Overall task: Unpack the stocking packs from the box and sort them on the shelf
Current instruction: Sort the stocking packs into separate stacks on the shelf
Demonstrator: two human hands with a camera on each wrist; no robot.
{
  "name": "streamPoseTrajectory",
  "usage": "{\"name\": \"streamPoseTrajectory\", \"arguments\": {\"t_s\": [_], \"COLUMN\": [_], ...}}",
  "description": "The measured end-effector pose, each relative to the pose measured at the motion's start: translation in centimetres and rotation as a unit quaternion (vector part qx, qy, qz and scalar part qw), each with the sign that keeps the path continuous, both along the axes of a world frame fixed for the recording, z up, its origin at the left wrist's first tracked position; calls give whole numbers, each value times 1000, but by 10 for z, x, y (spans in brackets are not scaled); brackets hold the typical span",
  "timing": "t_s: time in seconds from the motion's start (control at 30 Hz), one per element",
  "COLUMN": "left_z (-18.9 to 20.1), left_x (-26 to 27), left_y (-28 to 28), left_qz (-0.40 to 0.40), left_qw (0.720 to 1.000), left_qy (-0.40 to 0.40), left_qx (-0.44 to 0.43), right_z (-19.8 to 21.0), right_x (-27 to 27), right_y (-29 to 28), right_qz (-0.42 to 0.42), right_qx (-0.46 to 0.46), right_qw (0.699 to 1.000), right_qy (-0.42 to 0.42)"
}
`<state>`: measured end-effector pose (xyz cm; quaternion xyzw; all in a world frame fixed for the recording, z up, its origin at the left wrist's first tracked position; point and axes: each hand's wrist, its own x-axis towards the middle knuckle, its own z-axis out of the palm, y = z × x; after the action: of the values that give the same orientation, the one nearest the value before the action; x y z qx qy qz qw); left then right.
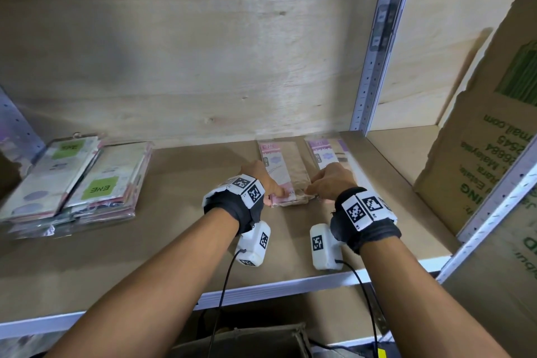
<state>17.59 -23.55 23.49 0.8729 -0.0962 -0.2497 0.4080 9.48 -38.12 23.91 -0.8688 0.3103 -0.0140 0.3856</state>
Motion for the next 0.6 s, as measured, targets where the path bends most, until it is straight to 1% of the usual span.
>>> {"name": "streamPoseTrajectory", "arguments": {"t_s": [0.27, 0.33, 0.4, 0.43, 0.5, 0.53, 0.6], "left_z": [3, 6, 9, 9, 9, 8, 6], "left_x": [0, 2, 6, 10, 18, 20, 22], "left_y": [2, 10, 24, 33, 57, 70, 95], "left_qz": [-14, -4, 16, 29, 57, 69, 104], "left_qw": [999, 999, 998, 996, 993, 991, 985], "left_qy": [-5, -24, -53, -71, -101, -111, -117], "left_qx": [31, 39, 40, 39, 24, 3, -75], "right_z": [-3, -4, -2, -1, 3, 6, 9], "right_x": [2, 4, 7, 9, 14, 17, 22], "right_y": [-3, -4, -1, 2, 13, 20, 40], "right_qz": [28, 34, 39, 44, 69, 87, 109], "right_qx": [-21, -41, -47, -37, 13, 48, 105], "right_qw": [999, 998, 995, 992, 987, 982, 973], "right_qy": [-4, -32, -83, -108, -147, -158, -173]}}
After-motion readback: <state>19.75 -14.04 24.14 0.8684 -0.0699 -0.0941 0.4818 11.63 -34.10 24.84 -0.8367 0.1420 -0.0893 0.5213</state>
